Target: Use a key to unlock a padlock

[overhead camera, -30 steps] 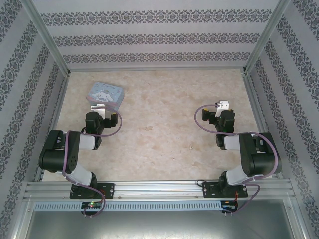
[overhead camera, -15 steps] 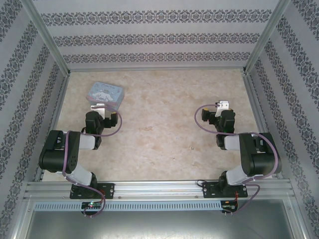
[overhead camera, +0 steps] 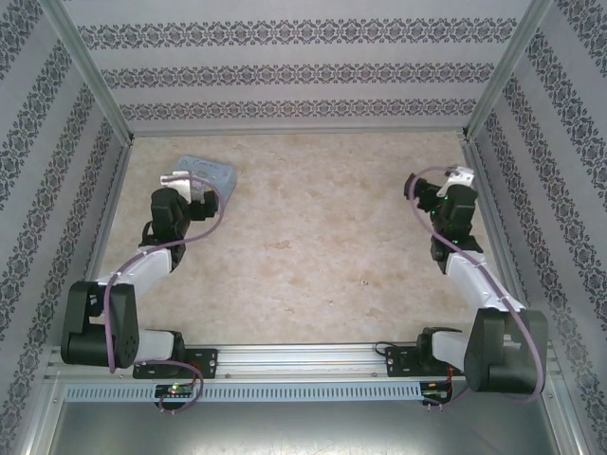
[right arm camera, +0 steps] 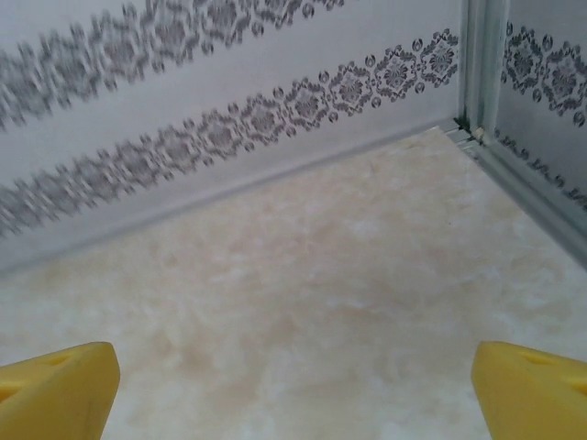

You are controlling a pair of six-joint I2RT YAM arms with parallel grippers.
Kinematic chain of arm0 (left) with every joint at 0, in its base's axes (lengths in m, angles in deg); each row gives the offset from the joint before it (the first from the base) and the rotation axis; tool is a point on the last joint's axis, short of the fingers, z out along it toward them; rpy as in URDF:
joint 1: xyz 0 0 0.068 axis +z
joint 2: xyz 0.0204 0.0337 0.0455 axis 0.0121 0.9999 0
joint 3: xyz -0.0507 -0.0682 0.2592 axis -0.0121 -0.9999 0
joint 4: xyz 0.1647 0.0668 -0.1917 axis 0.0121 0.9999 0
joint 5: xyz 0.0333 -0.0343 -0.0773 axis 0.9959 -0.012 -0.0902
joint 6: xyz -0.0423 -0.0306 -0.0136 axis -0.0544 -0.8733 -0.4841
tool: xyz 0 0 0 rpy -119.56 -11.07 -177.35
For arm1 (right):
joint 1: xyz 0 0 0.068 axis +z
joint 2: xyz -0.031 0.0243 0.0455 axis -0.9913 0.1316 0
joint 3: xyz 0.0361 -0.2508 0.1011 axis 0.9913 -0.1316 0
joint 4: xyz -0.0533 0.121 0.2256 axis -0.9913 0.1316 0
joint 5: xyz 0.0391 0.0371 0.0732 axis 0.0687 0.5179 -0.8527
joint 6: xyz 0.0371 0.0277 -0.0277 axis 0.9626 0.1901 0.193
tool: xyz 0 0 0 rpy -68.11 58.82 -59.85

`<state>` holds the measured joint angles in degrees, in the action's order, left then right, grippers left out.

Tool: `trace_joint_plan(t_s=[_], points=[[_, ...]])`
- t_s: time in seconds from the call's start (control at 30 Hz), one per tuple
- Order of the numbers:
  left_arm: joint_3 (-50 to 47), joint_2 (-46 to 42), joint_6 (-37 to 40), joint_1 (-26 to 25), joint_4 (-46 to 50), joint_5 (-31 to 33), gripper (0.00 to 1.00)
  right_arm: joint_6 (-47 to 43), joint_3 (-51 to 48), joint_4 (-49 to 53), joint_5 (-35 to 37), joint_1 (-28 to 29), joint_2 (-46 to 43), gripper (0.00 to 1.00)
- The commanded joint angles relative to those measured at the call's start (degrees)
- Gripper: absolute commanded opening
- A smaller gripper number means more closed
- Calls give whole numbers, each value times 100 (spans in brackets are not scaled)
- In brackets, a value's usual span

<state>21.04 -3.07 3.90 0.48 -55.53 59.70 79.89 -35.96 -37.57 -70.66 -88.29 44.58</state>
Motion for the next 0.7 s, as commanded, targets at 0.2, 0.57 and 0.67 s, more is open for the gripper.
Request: trace_joint_plan(t_s=[0.2,0.57,0.67], points=[[2633,1060,-701,506,3077,-224,100,1733,-235,1168,-2194,540,-777,97],[6148,3856,-620,1164,5534,-1721,100,1946,-208,2997,-833,2156,-1290,94],[6647,4339,-562,1292,5775,-2032,100,1994,-266,3143,-736,2303,-1172,92]])
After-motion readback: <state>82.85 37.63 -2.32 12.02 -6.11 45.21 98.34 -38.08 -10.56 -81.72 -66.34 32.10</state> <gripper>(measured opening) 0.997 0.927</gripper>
